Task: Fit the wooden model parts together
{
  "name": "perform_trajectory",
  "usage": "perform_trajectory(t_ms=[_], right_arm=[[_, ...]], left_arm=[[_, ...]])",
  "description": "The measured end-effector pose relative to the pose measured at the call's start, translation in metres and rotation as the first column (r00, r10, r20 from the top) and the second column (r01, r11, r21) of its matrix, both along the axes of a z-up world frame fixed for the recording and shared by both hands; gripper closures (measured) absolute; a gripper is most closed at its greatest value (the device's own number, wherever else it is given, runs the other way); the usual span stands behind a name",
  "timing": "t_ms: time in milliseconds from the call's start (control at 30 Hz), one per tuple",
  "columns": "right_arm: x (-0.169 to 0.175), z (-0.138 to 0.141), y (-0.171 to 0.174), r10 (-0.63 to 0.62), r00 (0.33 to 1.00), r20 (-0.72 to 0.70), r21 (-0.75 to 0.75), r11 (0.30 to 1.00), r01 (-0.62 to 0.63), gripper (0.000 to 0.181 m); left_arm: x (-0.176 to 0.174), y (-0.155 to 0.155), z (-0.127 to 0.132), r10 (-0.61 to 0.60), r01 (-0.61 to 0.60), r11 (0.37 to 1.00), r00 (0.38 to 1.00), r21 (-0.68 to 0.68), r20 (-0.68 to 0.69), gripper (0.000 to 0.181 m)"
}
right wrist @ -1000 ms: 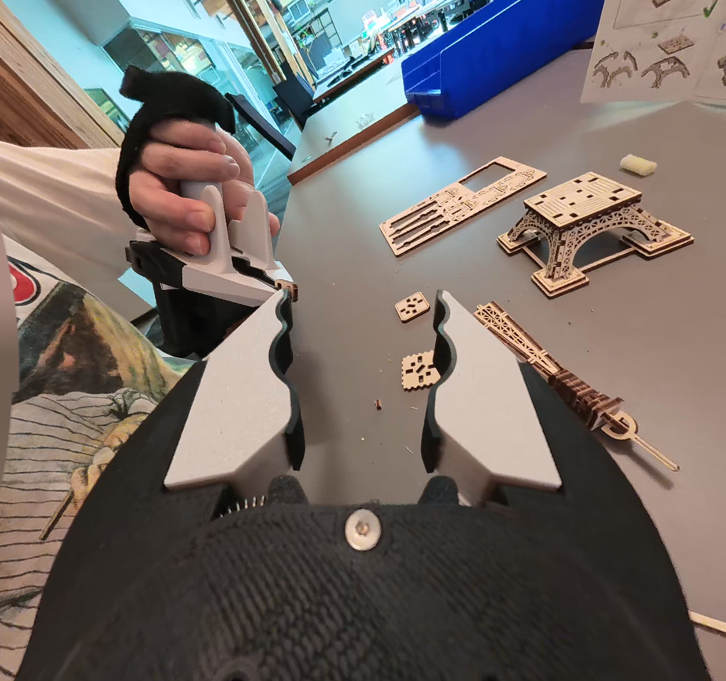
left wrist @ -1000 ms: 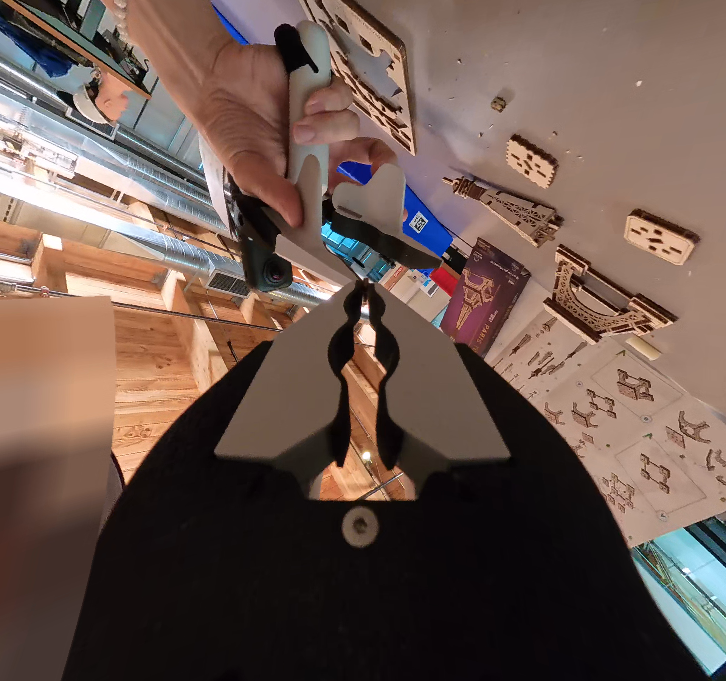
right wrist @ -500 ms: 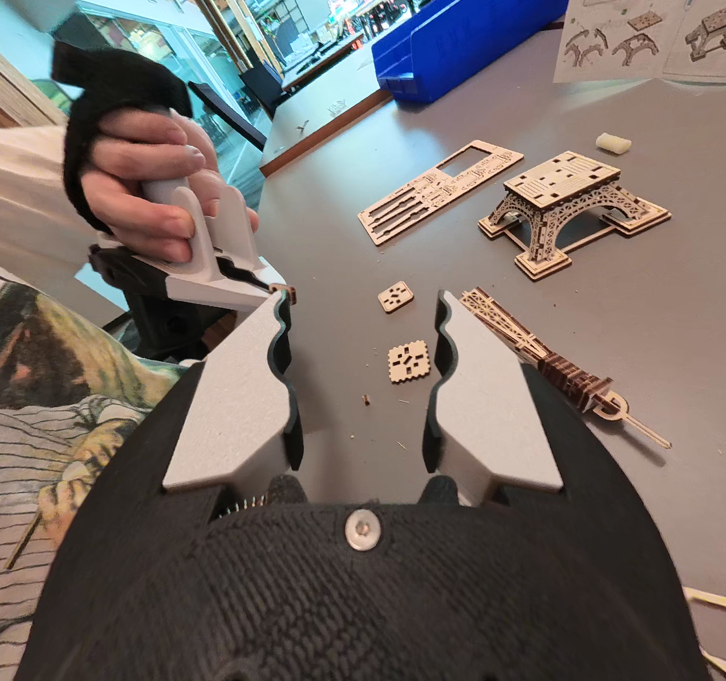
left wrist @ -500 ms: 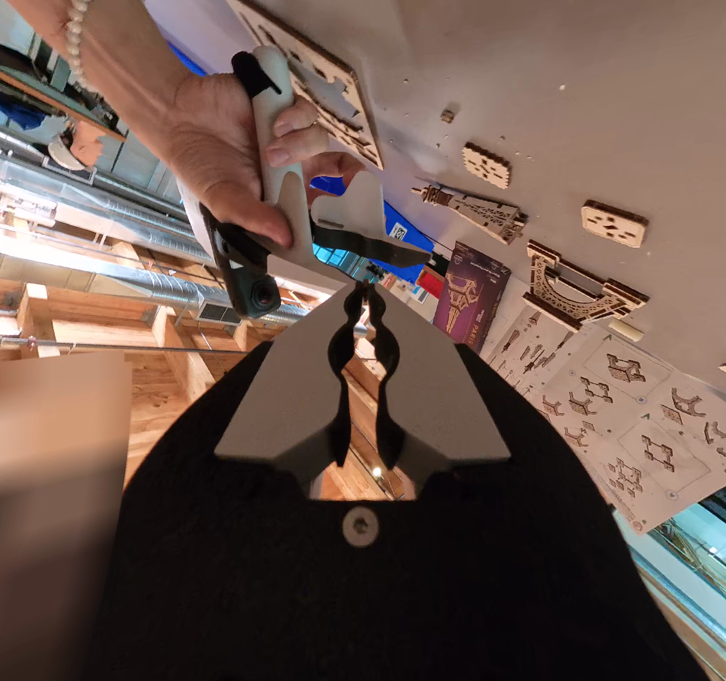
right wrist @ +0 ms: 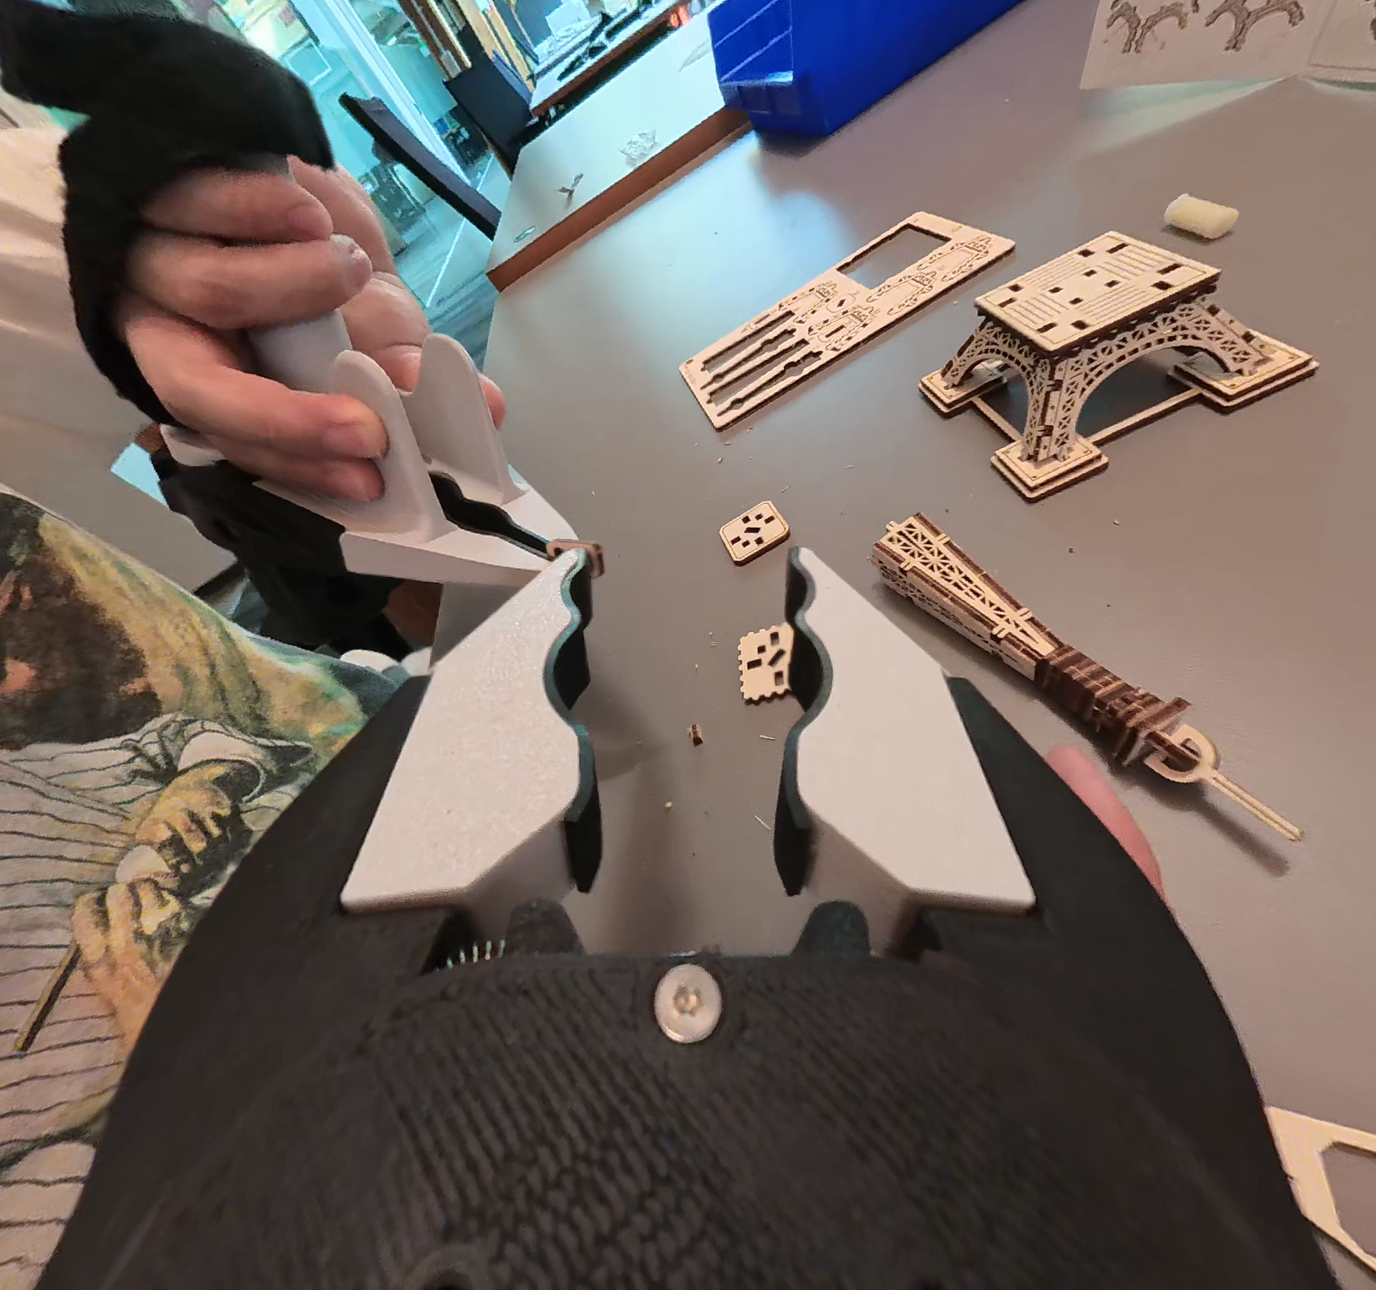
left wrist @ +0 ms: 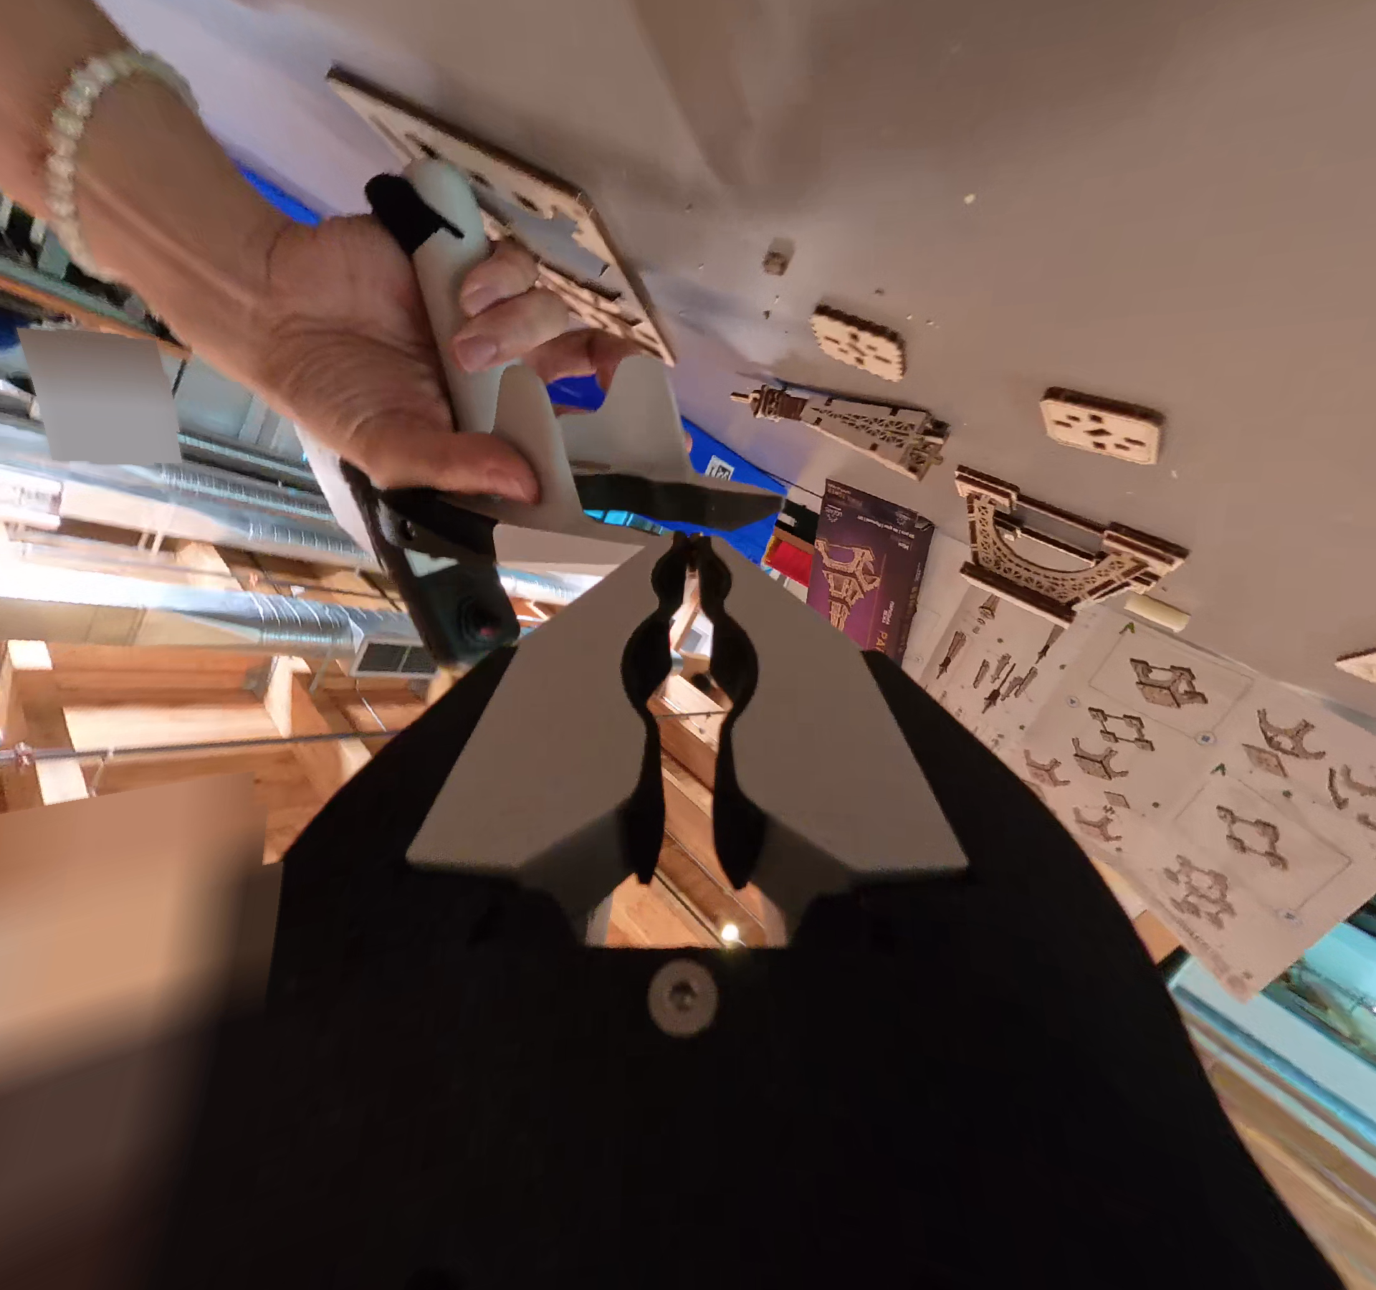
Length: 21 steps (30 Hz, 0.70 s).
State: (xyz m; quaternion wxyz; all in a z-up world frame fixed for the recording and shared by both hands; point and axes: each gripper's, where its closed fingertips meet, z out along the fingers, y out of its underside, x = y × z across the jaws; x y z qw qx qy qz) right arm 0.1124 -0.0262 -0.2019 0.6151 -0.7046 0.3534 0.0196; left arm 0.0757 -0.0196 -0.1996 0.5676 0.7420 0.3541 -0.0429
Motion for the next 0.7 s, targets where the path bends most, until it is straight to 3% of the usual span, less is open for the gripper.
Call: perform_trajectory(t_ms=[100,167,700], right_arm=[[0.007,0.004,-0.010,-0.054,0.998,0.012,0.005,0.999,0.054,0.104],[0.008,0.007,-0.011,-0.067,0.997,0.030,-0.005,0.998,0.067,0.098],[0.009,0.005,-0.010,-0.074,0.997,-0.011,0.023,0.997,0.074,0.096]], left_arm=[[-0.002,-0.002,0.011,-0.005,0.002,0.998,0.999,-0.063,-0.034,0.181],[-0.003,-0.002,0.015,-0.007,0.003,0.996,0.999,-0.084,-0.048,0.181],[0.000,0.001,0.016,-0.004,0.001,0.996,1.000,-0.090,-0.030,0.181]])
